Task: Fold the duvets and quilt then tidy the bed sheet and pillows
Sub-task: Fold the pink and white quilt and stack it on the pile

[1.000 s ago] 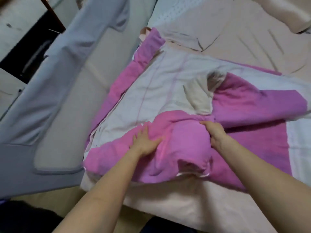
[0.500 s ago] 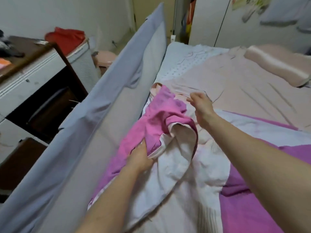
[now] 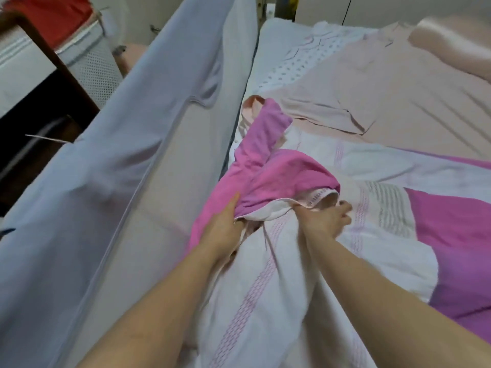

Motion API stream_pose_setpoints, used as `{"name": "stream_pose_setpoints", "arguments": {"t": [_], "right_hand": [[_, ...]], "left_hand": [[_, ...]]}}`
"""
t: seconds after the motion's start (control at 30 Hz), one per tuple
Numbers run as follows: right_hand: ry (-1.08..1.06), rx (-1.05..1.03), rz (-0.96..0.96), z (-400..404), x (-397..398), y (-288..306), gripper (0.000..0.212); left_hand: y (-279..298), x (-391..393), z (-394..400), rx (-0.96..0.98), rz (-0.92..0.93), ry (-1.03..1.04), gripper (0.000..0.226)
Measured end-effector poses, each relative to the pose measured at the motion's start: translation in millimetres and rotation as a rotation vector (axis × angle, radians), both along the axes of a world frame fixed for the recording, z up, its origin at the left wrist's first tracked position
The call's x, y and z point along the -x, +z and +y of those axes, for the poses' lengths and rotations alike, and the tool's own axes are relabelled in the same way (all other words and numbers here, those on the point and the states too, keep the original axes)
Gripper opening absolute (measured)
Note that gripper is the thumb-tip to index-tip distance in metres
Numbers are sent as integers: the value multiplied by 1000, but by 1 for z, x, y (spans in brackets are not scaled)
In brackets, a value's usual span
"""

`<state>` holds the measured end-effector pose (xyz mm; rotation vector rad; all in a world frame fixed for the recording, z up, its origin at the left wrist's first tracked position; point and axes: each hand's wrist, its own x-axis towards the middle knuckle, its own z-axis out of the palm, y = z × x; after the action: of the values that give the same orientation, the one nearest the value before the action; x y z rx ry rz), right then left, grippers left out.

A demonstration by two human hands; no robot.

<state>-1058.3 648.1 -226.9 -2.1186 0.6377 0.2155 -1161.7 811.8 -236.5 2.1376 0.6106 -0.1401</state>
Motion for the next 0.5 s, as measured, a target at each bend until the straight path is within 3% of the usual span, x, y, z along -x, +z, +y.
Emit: {"name": "stream_pose_setpoints", "arguments": {"t": [0.13,0.23,0.33,0.37,0.43,0.5], "right_hand": [[172,-190,222,-13,10,-4,79],[359,-311,142,3,5,11,44],[302,-332,-39,19,-11,36,15],[259,-327,-128,20,-22,47,10],[183,-294,-328,21,-54,83,15],[132,-244,-515,29,-95,130,23]], "left_hand": [[12,-6,16,174,75,-164,42],[14,-15,6,150,127,-247,27],[13,-26,-5,-10,60,-154,10],[16,-29,-9,55,3,-100,12],[32,-44,-19,361,-101,-31,17],[52,-65,-25,594,-100,16,23]]}}
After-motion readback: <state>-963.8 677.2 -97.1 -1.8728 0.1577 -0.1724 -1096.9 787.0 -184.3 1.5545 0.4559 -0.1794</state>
